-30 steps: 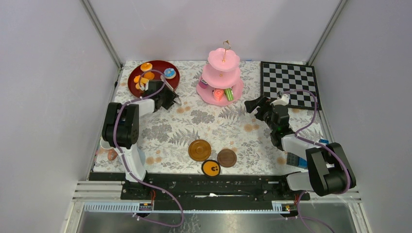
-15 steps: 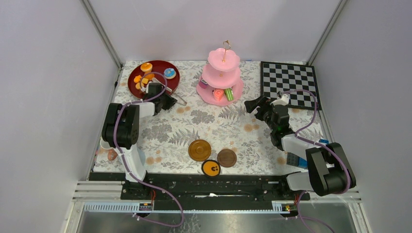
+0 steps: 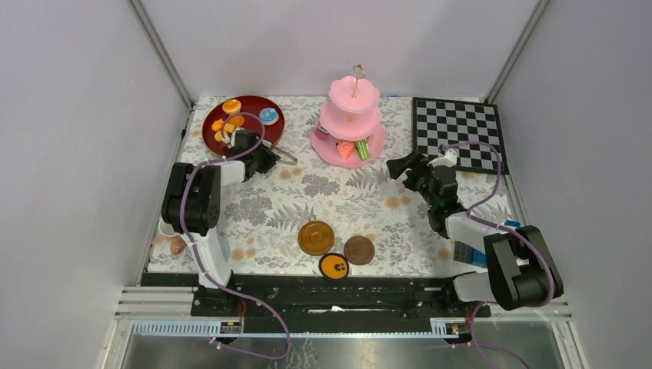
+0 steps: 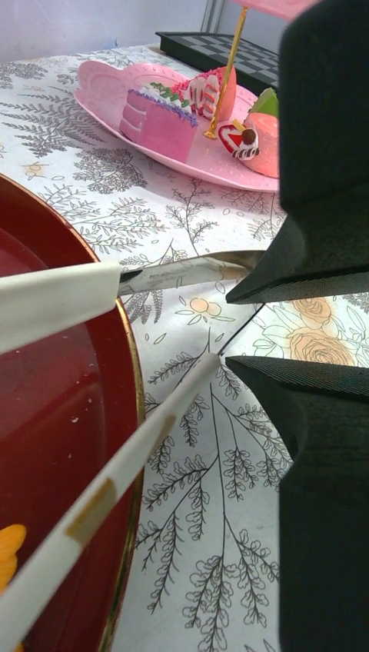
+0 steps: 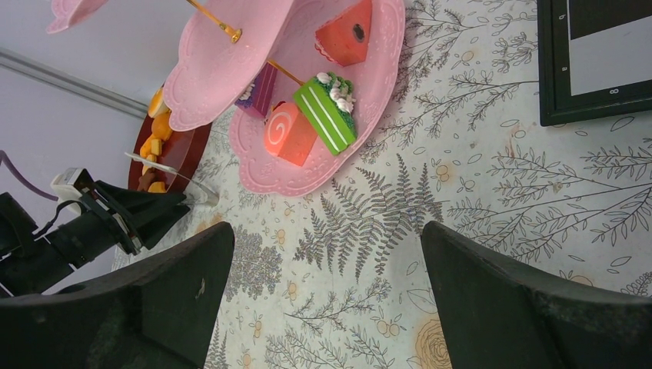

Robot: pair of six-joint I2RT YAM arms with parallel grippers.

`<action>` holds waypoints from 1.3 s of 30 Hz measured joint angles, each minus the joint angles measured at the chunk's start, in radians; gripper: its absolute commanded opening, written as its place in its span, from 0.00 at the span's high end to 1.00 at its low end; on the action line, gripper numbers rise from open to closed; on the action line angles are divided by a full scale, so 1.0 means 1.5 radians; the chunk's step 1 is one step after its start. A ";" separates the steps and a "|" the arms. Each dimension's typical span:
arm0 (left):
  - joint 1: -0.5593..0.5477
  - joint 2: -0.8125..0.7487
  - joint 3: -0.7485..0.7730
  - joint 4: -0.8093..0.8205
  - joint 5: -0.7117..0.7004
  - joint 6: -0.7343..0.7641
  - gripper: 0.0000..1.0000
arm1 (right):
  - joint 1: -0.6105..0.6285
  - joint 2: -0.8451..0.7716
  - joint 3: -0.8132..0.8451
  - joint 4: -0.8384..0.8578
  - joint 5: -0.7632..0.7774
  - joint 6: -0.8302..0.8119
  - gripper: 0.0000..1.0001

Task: Serve the afternoon tea
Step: Adjust the clamp at the center of the board.

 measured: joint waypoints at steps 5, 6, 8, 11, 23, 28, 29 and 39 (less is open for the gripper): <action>0.000 0.001 0.010 -0.006 -0.012 0.021 0.77 | 0.000 0.000 0.001 0.000 -0.010 -0.002 0.02; 0.000 0.001 0.011 -0.009 -0.013 0.030 0.82 | 0.000 0.000 0.002 -0.001 -0.011 -0.004 0.02; 0.000 0.001 0.014 -0.012 -0.016 0.044 0.92 | 0.000 0.000 0.007 -0.003 -0.012 -0.009 0.02; 0.000 0.000 0.015 -0.017 -0.021 0.064 1.00 | 0.000 0.000 0.013 -0.004 -0.014 -0.017 0.02; -0.002 -0.149 0.016 -0.165 -0.039 0.168 1.00 | 0.057 0.000 0.054 -0.033 -0.005 -0.064 0.02; -0.034 -0.271 0.001 -0.216 -0.034 0.205 1.00 | 0.203 0.014 0.115 -0.062 0.042 -0.069 0.01; -0.049 -0.299 -0.012 -0.220 -0.035 0.210 1.00 | 0.227 0.023 0.127 -0.062 0.045 -0.062 0.02; -0.287 -0.514 -0.221 -0.268 -0.188 0.207 1.00 | 0.374 0.181 0.226 -0.081 0.053 0.099 0.01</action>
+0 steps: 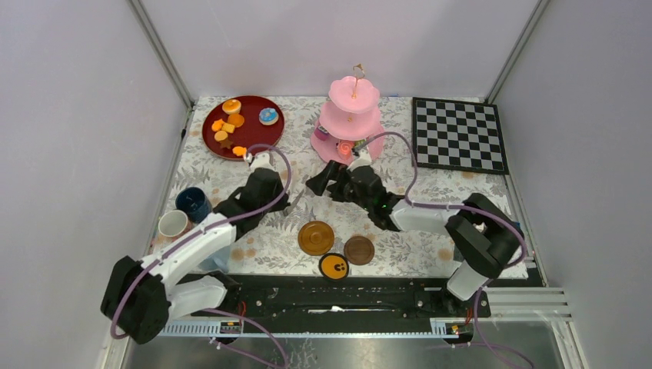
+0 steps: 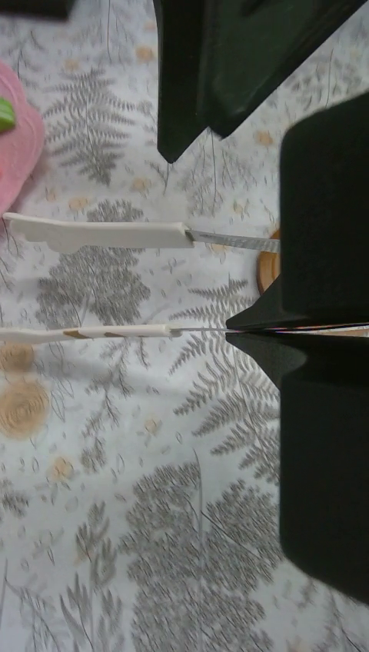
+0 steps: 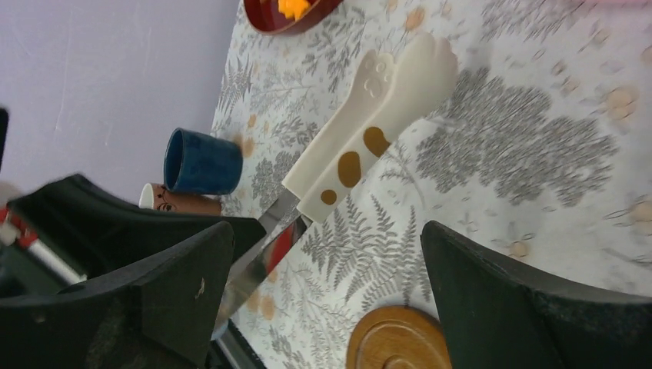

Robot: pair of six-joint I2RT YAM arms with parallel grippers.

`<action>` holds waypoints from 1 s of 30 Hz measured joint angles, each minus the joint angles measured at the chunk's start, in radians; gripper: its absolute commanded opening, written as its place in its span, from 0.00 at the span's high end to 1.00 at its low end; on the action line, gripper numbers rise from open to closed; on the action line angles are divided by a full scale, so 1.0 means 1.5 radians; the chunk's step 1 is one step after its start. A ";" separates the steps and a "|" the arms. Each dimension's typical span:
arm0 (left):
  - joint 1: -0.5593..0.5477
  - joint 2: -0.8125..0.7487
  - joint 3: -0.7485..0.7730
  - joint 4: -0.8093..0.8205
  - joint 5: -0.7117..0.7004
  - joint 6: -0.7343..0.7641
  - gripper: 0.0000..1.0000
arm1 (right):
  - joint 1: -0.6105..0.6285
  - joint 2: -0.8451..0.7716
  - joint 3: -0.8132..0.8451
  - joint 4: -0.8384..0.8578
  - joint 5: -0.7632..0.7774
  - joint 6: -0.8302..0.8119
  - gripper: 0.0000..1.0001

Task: Serve the afternoon tea
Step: Adjust the clamp at the center of the board.

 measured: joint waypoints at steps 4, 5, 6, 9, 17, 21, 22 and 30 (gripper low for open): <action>-0.043 -0.049 -0.043 -0.008 -0.087 -0.004 1.00 | 0.048 0.044 0.049 -0.052 0.042 0.051 0.01; -0.048 -0.057 -0.052 -0.001 -0.105 -0.005 1.00 | 0.065 0.054 0.067 -0.072 0.058 0.063 0.01; -0.051 -0.061 -0.062 0.008 -0.121 -0.006 1.00 | 0.076 0.062 0.080 -0.084 0.067 0.071 0.02; -0.054 -0.054 -0.085 0.027 -0.141 -0.012 1.00 | 0.106 0.093 0.130 -0.135 0.098 0.106 0.16; -0.093 0.003 -0.135 0.090 -0.176 -0.040 1.00 | 0.127 0.184 0.221 -0.265 0.144 0.198 0.32; -0.107 0.023 -0.148 0.127 -0.184 -0.052 1.00 | 0.138 0.213 0.234 -0.306 0.166 0.217 0.33; -0.108 0.023 -0.152 0.135 -0.184 -0.055 1.00 | 0.139 0.217 0.234 -0.309 0.167 0.217 0.34; -0.109 0.024 -0.176 0.170 -0.183 -0.059 1.00 | 0.140 0.235 0.223 -0.252 0.168 0.192 0.55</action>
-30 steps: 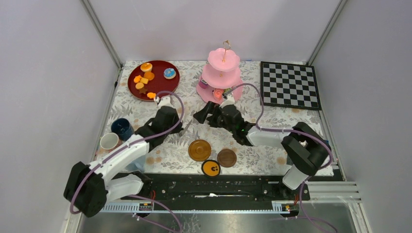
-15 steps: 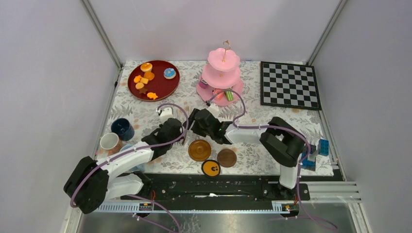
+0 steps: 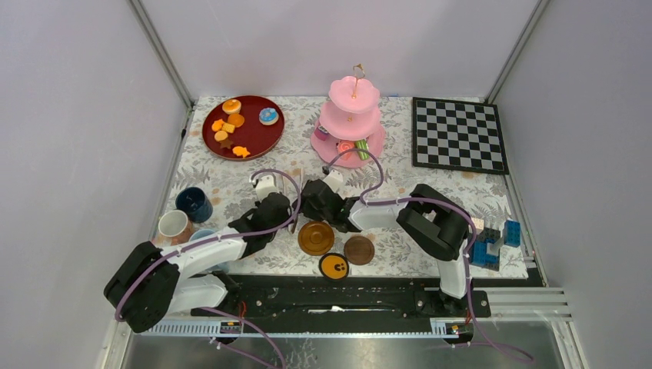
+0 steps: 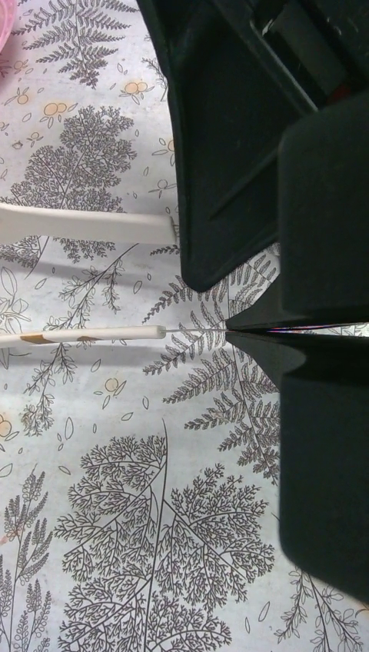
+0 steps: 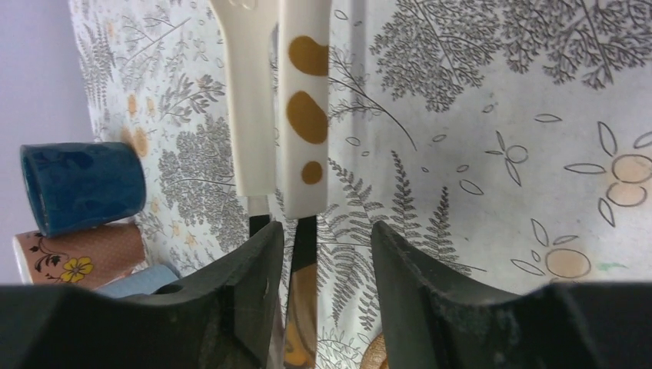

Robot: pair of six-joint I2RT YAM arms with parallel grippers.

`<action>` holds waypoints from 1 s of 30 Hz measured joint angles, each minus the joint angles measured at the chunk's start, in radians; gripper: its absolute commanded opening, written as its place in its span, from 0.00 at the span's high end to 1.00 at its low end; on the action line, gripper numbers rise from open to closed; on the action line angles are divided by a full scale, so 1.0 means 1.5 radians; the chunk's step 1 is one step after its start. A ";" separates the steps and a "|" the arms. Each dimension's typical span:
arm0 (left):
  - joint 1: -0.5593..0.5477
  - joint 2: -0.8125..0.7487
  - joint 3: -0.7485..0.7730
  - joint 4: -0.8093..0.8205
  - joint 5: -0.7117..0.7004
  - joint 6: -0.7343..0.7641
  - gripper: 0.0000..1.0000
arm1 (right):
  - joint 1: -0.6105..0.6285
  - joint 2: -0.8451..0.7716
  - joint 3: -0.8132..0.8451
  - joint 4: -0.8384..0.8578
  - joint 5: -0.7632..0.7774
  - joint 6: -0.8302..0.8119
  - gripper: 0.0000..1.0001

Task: Serve the afternoon tea
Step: Adjust the clamp at the center of the board.

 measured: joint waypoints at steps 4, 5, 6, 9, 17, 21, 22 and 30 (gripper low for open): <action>0.000 0.000 -0.009 0.006 0.002 0.000 1.00 | -0.002 0.000 -0.003 0.029 0.001 -0.009 0.65; 0.000 0.000 -0.010 0.006 0.002 0.000 1.00 | -0.002 0.000 -0.002 0.031 0.002 -0.009 0.71; 0.000 0.000 -0.010 0.006 0.002 0.000 1.00 | -0.003 0.001 0.000 0.028 0.003 -0.010 0.76; 0.000 0.000 -0.010 0.012 0.002 0.000 1.00 | -0.003 0.012 0.020 0.007 0.013 -0.010 0.98; 0.012 0.004 -0.005 0.022 0.033 -0.009 0.72 | 0.000 0.033 0.056 -0.047 0.041 -0.075 1.00; 0.073 -0.001 0.010 0.013 0.117 -0.026 0.35 | -0.002 0.025 0.039 -0.029 0.054 -0.125 1.00; 0.092 -0.009 0.010 0.010 0.139 -0.026 0.30 | -0.003 0.018 0.027 -0.018 0.054 -0.139 1.00; 0.187 -0.194 -0.018 0.018 0.308 -0.042 0.10 | -0.041 -0.035 -0.111 0.166 -0.045 -0.186 1.00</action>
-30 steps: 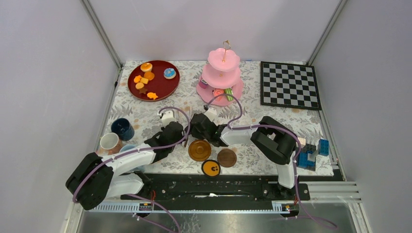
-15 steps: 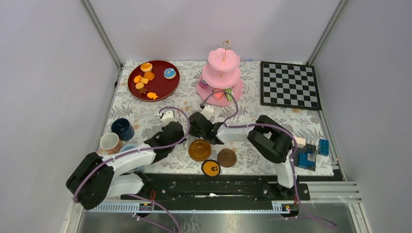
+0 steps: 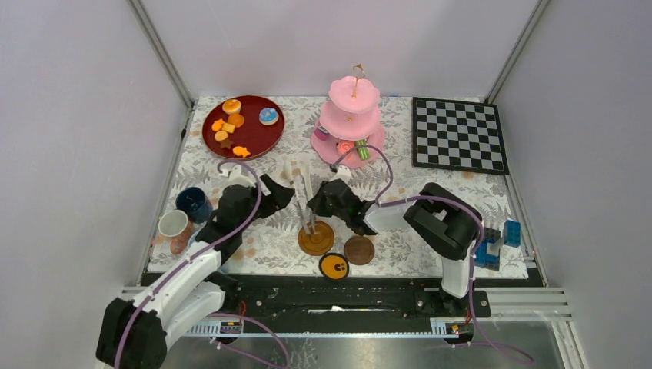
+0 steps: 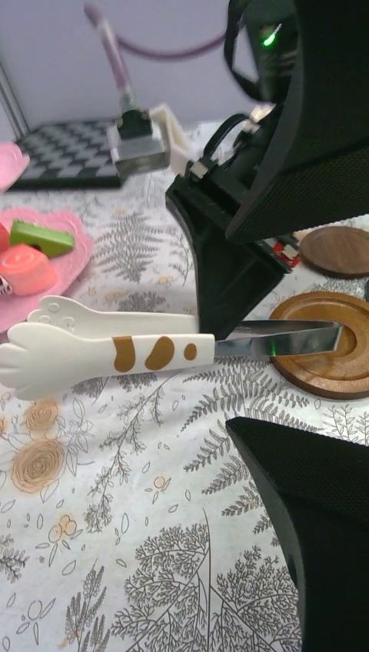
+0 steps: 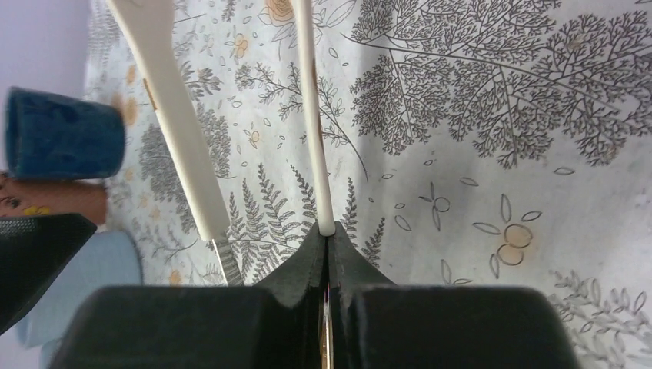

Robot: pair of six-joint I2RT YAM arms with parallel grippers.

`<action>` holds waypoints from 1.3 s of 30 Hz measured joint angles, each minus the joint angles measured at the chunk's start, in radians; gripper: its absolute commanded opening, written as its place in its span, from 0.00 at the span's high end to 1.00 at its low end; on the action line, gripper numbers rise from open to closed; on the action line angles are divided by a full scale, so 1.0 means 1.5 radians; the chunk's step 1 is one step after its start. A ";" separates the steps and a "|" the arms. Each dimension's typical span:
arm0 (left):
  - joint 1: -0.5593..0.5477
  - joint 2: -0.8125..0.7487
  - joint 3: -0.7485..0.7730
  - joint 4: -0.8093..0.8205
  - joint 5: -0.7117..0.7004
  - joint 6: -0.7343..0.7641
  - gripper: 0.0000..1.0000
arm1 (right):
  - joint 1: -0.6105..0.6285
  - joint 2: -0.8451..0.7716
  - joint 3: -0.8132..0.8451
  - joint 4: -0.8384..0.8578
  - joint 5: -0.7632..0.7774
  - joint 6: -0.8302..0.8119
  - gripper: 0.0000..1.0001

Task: Serve the afternoon tea
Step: Adjust the clamp at the center of the board.

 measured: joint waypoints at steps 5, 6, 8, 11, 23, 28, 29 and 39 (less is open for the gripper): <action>0.081 -0.062 -0.087 0.096 0.140 -0.025 0.03 | -0.057 -0.003 -0.061 0.129 -0.120 0.006 1.00; 0.087 -0.064 -0.103 0.112 0.164 -0.031 0.02 | -0.065 -0.003 -0.066 0.148 -0.139 0.009 1.00; 0.094 -0.049 -0.127 0.149 0.212 -0.040 0.01 | -0.073 -0.003 -0.076 0.189 -0.173 0.018 1.00; 0.095 0.008 -0.137 0.216 0.280 -0.055 0.04 | -0.080 -0.006 -0.086 0.241 -0.213 0.037 1.00; 0.093 0.082 -0.106 0.308 0.349 -0.016 0.39 | -0.080 -0.006 -0.078 0.289 -0.276 0.077 1.00; 0.081 0.095 -0.082 0.303 0.339 0.005 0.59 | -0.078 -0.003 -0.060 0.277 -0.274 0.076 1.00; 0.075 0.095 -0.076 0.296 0.334 0.010 0.65 | -0.077 -0.003 -0.054 0.266 -0.271 0.071 1.00; 0.040 0.065 -0.047 0.182 0.223 0.042 1.00 | -0.027 -0.013 0.025 0.055 -0.103 0.061 1.00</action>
